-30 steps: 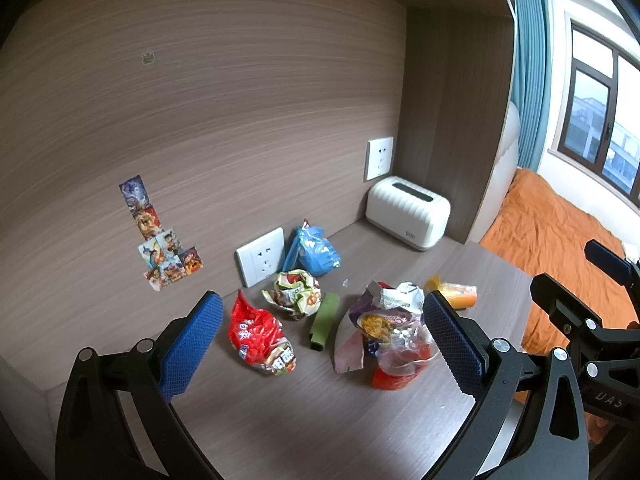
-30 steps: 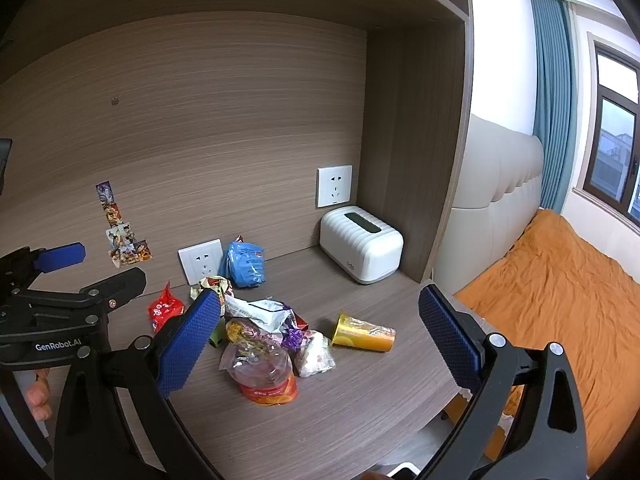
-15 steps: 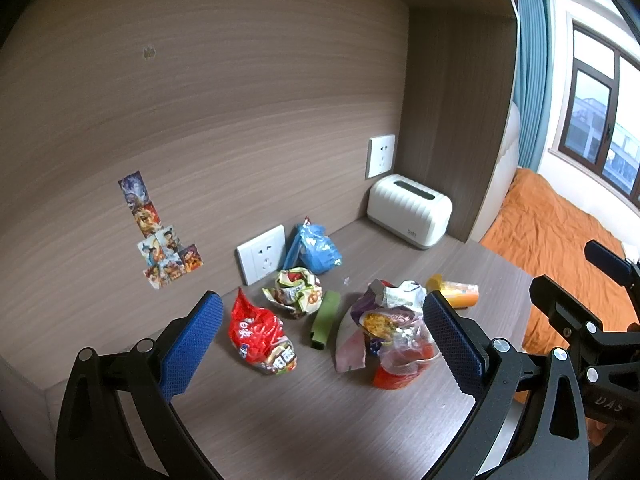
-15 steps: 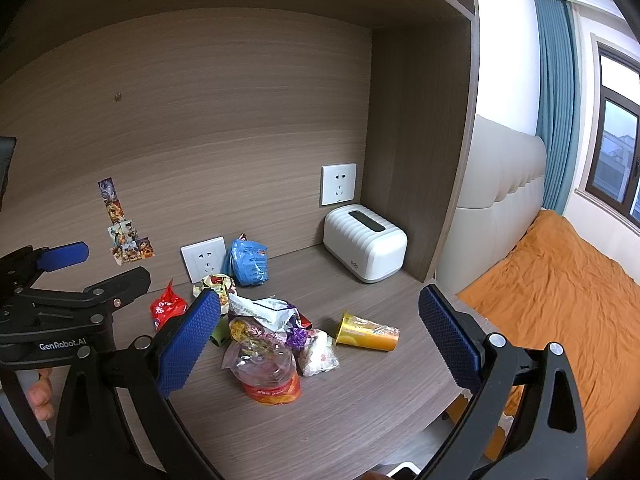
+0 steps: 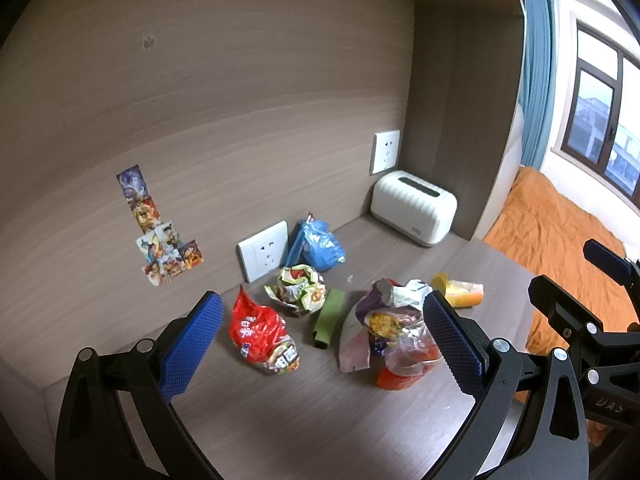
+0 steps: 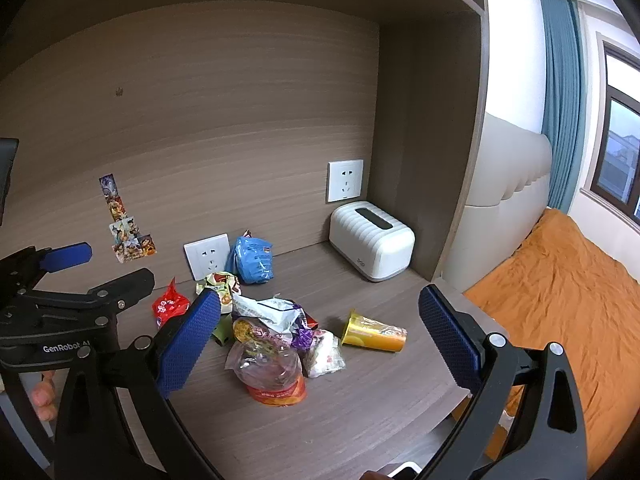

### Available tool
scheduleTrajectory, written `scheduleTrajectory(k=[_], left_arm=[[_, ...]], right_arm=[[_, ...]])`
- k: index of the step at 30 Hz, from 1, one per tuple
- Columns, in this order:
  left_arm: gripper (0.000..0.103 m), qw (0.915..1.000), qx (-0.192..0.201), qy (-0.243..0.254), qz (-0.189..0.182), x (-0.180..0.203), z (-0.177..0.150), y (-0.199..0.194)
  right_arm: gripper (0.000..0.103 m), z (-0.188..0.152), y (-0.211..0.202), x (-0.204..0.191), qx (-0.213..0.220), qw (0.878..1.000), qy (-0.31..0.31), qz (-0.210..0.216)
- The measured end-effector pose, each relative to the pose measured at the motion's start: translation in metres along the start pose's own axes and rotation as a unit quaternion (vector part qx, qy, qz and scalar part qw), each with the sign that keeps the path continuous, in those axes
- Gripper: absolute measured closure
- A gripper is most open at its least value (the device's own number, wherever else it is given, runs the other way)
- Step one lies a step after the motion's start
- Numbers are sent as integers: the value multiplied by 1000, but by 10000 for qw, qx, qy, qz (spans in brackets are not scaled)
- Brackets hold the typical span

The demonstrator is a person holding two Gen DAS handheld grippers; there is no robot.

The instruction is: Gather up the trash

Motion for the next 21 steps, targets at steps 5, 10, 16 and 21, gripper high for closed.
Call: scheduleTrajectory(k=[5,10,16,21], left_arm=[[5,10000,-54,-54,-14,-5,4,7],[5,9999,-90,-63,39,-12,4,17],[5,9999,-83,2,95,-26,4,39],[5,9992,-332,86,186,-44,-4,71]], right_arm=[[4,1,9,-3,-86,9999,-48,60],[4,1,20,-8,-206,9996,-111,136],[4,-1,45,-18,-481,9982,-206,294],[4,-5,72,-27,-743,9959,-341,393]])
Point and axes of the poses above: each gripper's, at about its wrist camera, not at the fingertips, and y roughly the way its jaws point, x to its right, z to its top, the point moved 7 cm from there along y, roughly the way its jaws point, and after that the axes turned 11 degrees about -x, right-handed, at the moved point
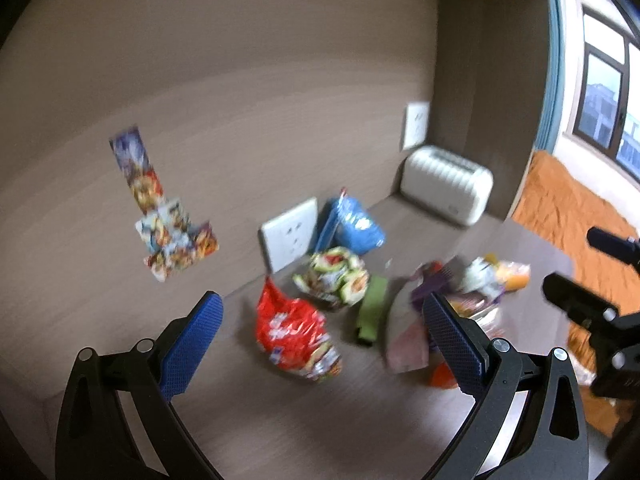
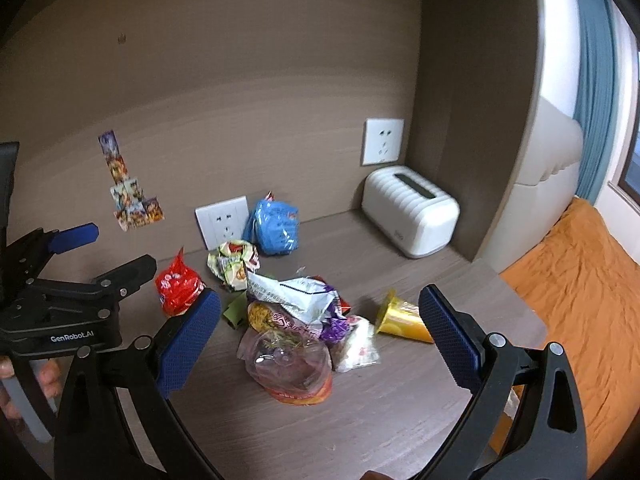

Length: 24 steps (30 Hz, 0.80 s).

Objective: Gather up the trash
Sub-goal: 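Grasp the red snack bag with the left tool while the right tool grasps the white-purple chip bag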

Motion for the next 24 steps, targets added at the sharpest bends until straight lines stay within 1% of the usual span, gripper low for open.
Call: scheduleTrajectory(k=[2,3,5,9,11,13,15,17,20,21,22,23,24], left_arm=[[5,9999,-93,-35,-72,-6,-5,12],[5,9997,-223,-76,-83,-9,-9,21],[5,9992,-362,-117,-96,-12,-14,38],[5,9978,-642,-181,59,-15,-23,71],[5,9968,-756,-235,54,-18,-25,89],[5,9956,-877,-294,128,-22,-25,109],[5,9945,-992,-331,106,-26,-24,127],[5,9936,-1076,-330,131,-28,-24,140],[5,9920,-1217,-329,11,-29,-24,158],[5,9917,-1240,-336,-11,-29,-24,163],[8,9910,-1298,-312,-103,-27,-24,168],[24,9906,-1332,-278,-175,-25,-25,170],[26,9899,-1387,-224,-165,-24,-26,175]], right_arm=[[4,1,11,-2,-106,9999,-33,50],[4,1,19,-4,-178,9998,-52,83],[4,1,29,-6,-277,9995,-81,130],[4,0,48,-10,-466,9986,-171,194],[4,-2,60,-13,-603,9976,-248,223],[4,-1,71,-16,-721,9965,-320,275],[4,1,78,-18,-789,9958,-374,272],[4,2,87,-19,-870,9951,-392,264],[6,2,100,-18,-1078,9933,-334,253],[15,2,101,-17,-1121,9928,-304,286],[29,1,105,-17,-1201,9919,-284,309],[32,-1,107,-16,-1277,9909,-281,320],[36,-2,110,-17,-1347,9898,-271,379]])
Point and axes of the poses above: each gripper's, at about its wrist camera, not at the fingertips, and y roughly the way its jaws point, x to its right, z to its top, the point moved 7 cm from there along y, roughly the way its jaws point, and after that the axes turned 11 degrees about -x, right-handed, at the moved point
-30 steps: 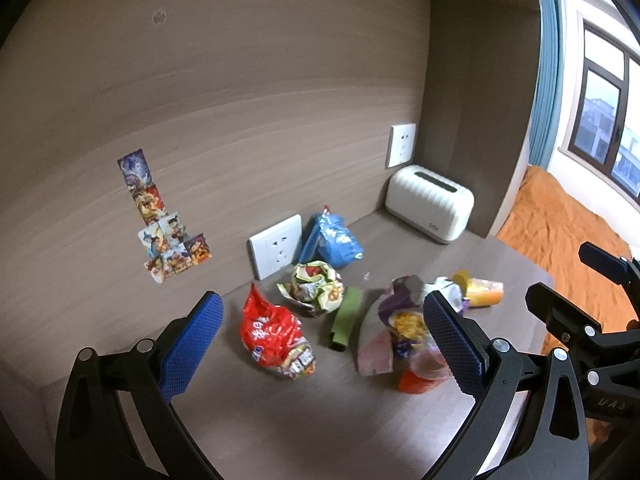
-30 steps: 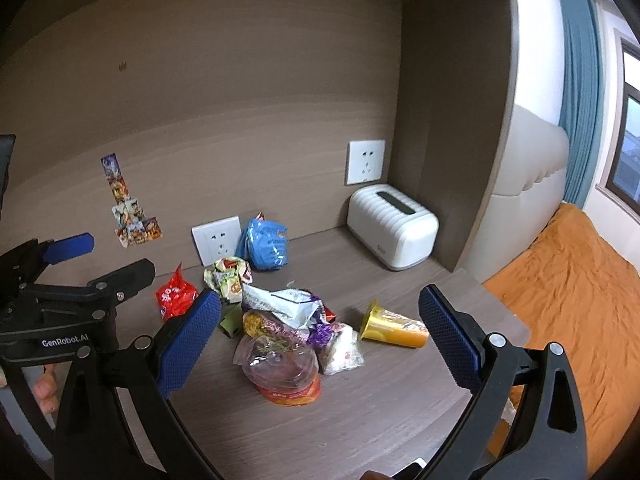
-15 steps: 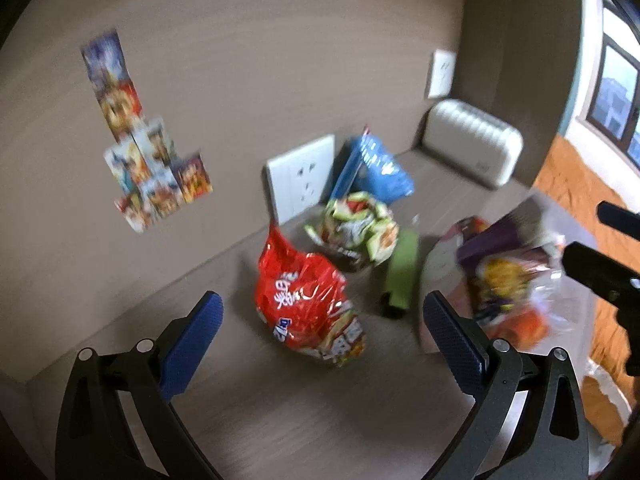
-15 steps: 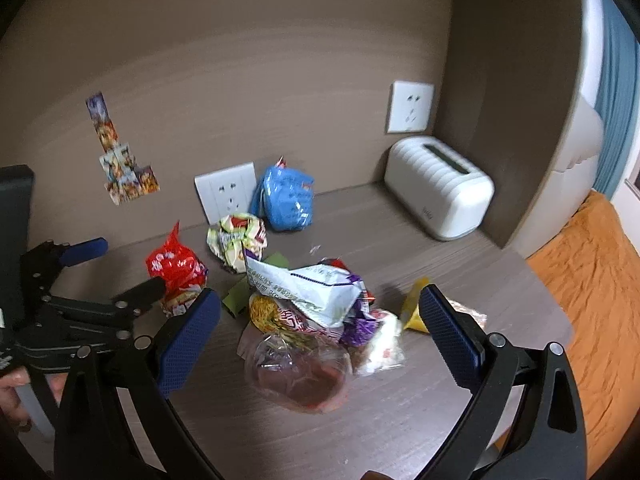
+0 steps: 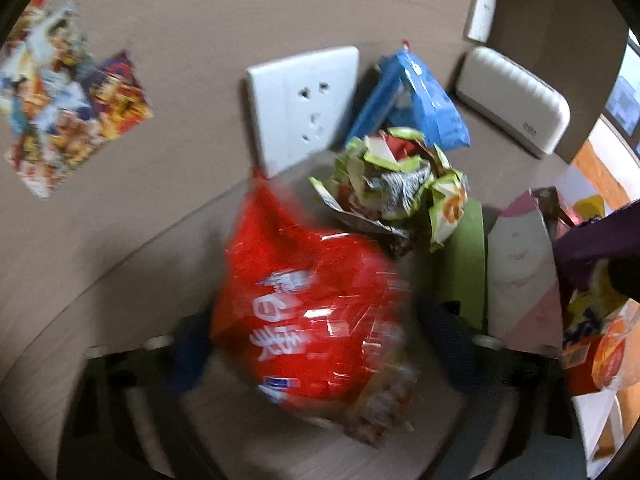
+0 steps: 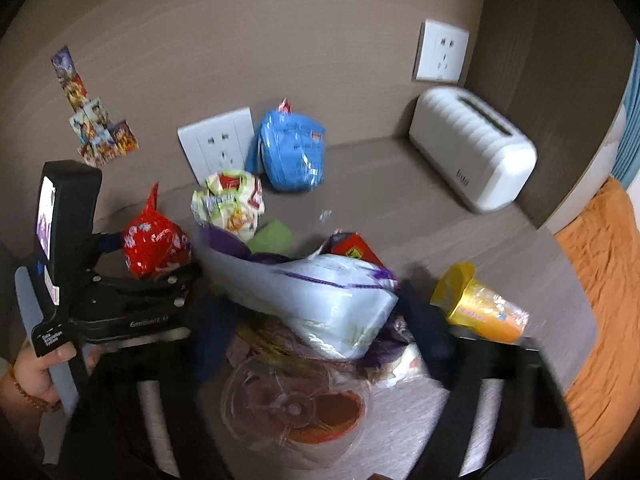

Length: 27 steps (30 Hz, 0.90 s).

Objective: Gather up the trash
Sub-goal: 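Grasp the red snack bag with the left tool while the right tool grasps the white-purple chip bag, then carry both bags over the white bin and open both tools to drop them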

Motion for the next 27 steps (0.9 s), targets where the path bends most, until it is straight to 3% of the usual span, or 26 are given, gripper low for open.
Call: scheduleTrajectory(k=[4,14,21,27], left_arm=[[32,9998,128,124,-6,4,-2,-6],[33,9980,596,156,-111,7,-6,-66],[33,9933,985,516,-327,49,-12,-130],[33,9835,1156,1187,-726,110,-29,-173]], right_arm=[[45,-1,-6,1,96,9997,126,179],[47,9,-64,27,780,9911,819,697],[47,-7,-123,58,1390,9806,1229,630],[47,-48,-155,91,1648,9724,1612,353]])
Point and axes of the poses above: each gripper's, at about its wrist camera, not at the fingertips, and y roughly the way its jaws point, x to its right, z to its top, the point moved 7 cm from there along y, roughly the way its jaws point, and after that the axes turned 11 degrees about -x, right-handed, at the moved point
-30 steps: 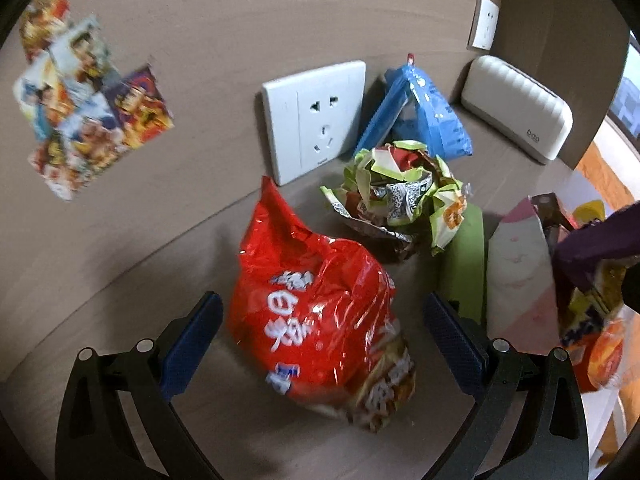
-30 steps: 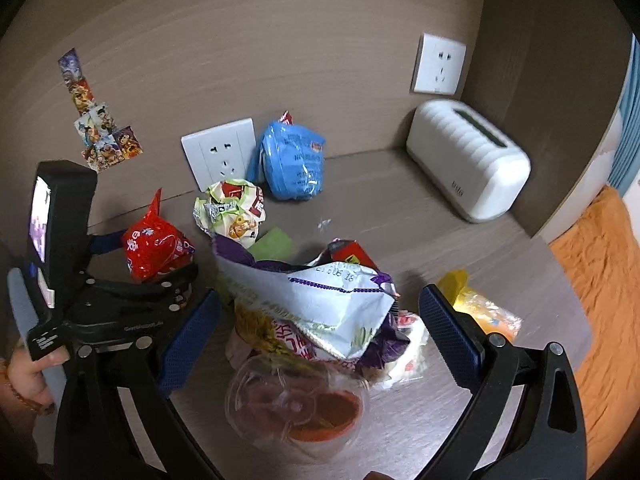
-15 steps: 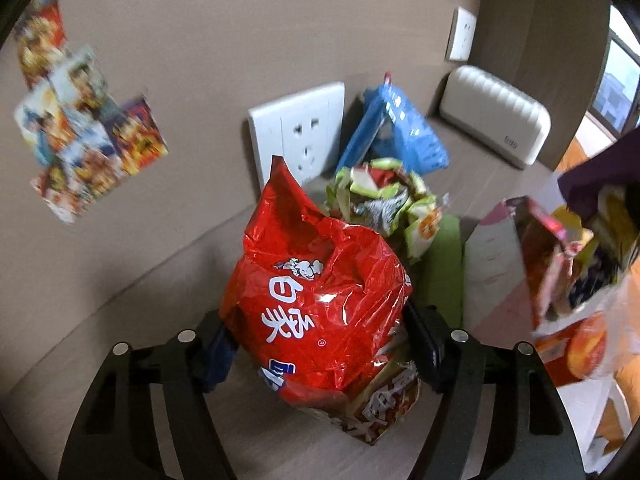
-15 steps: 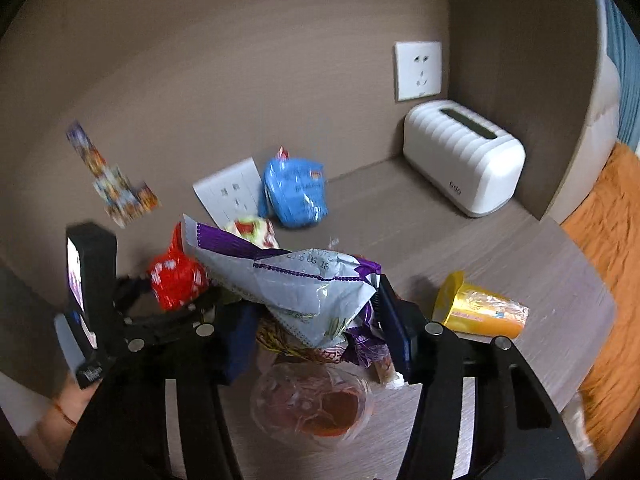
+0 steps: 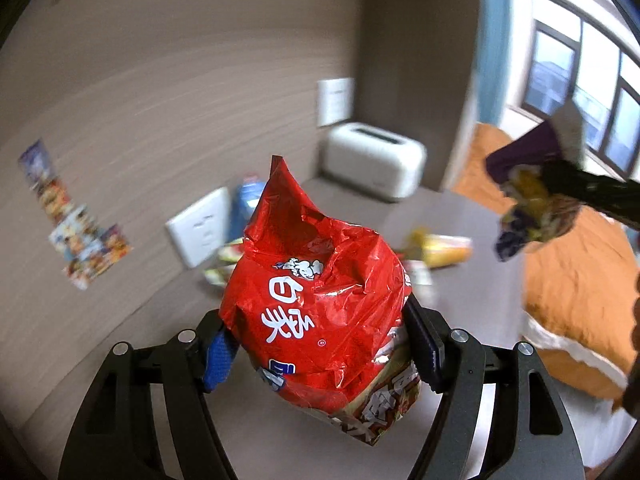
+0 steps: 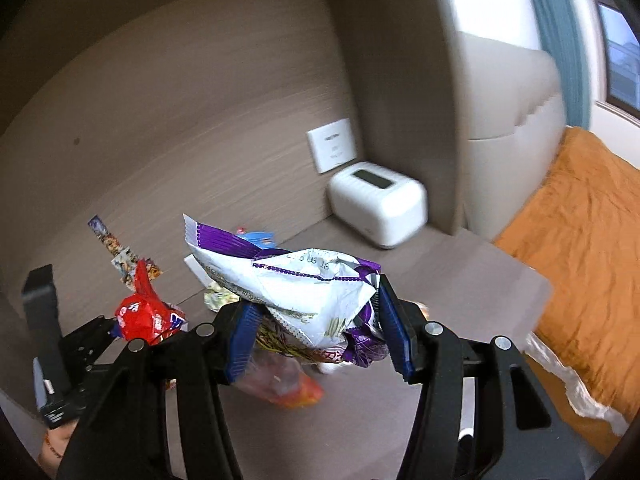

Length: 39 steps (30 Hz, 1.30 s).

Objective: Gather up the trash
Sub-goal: 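Carry both bags over the white bin and open both tools to drop them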

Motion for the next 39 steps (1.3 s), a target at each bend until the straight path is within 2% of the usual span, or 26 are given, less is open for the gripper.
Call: scheduleTrajectory(k=[5,8,11,14,19,23,30,35,39], left_arm=[[33,9966,-115,648,-502,68,-8,-1],[33,9902,-307,1127,-765,115,-18,8],[33,9802,-501,1529,-1151,163,-30,19],[33,9674,-802,1878,-1498,209,-46,33],[33,9347,-1404,2457,-2151,278,-86,75],[33,9139,-1990,2654,-2340,319,-128,131],[32,8933,-2749,2776,-2223,357,-197,233],[32,8833,-3167,2657,-2212,384,-241,307],[32,8774,-3426,2581,-2147,400,-279,372]], right_arm=[[47,-27,-28,47,91,9982,411,-416],[47,-49,-43,82,66,9947,763,-692],[47,-76,-57,115,-46,9889,1167,-918],[47,-106,-65,148,-188,9801,1529,-1248],[47,-161,-63,203,-497,9611,2243,-1532],[47,-218,-35,252,-800,9398,2899,-1623],[47,-313,31,321,-1190,8997,3845,-1687],[47,-377,94,368,-1486,8720,4336,-1720],[47,-417,141,392,-1706,8595,4534,-1632]])
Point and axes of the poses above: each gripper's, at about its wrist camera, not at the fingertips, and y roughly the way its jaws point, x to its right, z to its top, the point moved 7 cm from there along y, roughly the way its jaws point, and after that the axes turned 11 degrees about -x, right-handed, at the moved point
